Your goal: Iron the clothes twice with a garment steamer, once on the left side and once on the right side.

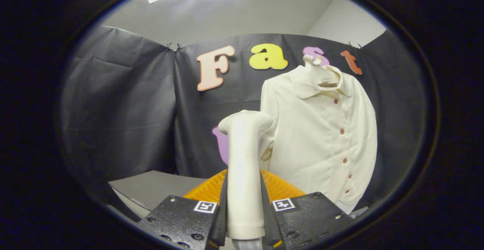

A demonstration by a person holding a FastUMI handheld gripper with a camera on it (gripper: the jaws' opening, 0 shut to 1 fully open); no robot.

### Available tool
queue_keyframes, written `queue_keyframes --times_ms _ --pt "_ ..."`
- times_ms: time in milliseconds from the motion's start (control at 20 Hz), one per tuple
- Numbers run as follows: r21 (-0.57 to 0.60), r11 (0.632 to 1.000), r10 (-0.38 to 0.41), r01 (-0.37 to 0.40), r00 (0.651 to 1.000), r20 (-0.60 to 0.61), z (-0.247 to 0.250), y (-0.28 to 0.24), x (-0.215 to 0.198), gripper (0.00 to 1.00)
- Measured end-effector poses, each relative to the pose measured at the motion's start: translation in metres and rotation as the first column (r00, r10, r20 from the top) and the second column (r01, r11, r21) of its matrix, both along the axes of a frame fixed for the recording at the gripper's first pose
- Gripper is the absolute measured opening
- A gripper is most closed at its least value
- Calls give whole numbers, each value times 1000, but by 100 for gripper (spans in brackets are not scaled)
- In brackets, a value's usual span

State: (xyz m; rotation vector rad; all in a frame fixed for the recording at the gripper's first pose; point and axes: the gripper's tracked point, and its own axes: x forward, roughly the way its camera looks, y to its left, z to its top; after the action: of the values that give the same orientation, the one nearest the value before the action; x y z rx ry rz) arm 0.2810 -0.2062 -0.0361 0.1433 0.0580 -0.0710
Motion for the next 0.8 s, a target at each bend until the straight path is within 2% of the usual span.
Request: queue_keyframes --times_ms 400,800 --pt "0 996 -94 94 994 64 7 -82 21 39" --pt "-15 994 -107 108 993 55 -31 -110 39 39"
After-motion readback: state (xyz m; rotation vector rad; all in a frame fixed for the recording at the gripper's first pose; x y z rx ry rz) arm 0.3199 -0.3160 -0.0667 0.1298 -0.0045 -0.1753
